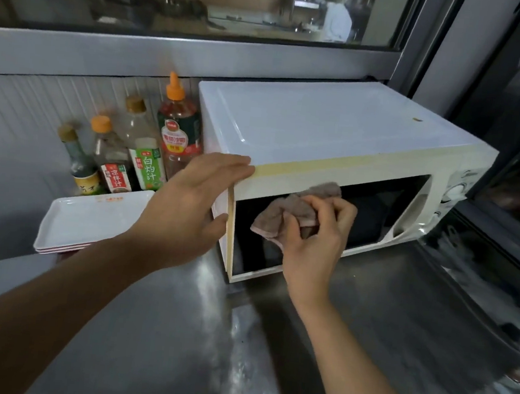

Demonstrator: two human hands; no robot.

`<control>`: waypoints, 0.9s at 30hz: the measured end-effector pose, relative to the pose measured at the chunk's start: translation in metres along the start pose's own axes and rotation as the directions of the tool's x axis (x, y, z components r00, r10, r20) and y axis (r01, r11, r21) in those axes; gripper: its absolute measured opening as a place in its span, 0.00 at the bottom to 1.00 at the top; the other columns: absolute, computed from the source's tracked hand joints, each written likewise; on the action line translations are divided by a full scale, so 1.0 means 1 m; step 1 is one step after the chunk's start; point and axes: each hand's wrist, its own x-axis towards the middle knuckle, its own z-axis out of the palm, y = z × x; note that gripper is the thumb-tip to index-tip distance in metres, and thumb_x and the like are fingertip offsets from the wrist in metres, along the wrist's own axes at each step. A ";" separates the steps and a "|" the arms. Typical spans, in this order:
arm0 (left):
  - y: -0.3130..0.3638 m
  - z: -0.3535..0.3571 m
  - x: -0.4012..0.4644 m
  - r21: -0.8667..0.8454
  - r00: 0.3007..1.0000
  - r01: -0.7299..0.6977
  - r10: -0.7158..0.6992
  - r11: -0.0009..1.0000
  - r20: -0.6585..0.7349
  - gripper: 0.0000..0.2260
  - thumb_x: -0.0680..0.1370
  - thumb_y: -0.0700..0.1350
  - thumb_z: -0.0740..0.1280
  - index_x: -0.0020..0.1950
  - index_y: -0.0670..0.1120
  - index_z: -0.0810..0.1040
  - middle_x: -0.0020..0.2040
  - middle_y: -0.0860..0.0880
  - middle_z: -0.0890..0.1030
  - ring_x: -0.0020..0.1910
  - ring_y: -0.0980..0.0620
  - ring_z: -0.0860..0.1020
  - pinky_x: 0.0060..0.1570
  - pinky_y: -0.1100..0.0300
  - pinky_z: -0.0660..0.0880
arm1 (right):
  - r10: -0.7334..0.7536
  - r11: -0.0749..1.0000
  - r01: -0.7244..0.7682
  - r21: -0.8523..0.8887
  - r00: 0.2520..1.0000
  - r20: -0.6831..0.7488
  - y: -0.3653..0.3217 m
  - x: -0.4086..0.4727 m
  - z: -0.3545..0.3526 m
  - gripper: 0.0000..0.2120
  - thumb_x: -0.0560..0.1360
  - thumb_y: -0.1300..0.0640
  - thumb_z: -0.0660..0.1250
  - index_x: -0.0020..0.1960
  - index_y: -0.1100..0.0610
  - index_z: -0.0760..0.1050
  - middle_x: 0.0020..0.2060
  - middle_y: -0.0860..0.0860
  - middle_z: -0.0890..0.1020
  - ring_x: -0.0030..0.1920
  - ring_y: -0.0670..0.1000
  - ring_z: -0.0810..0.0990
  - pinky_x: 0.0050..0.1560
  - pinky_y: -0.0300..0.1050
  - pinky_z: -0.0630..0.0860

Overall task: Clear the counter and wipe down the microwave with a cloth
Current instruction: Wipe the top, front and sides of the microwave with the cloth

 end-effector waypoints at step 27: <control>-0.015 0.009 -0.005 0.078 0.996 -0.067 0.062 0.995 0.067 0.44 0.65 0.39 0.75 0.76 0.53 0.57 0.75 0.56 0.59 0.73 0.56 0.56 0.68 0.54 0.63 | -0.086 0.986 0.122 -0.110 0.954 0.289 0.049 -0.082 0.019 0.11 0.67 0.69 0.72 0.47 0.61 0.76 0.52 0.52 0.66 0.51 0.50 0.73 0.53 0.41 0.76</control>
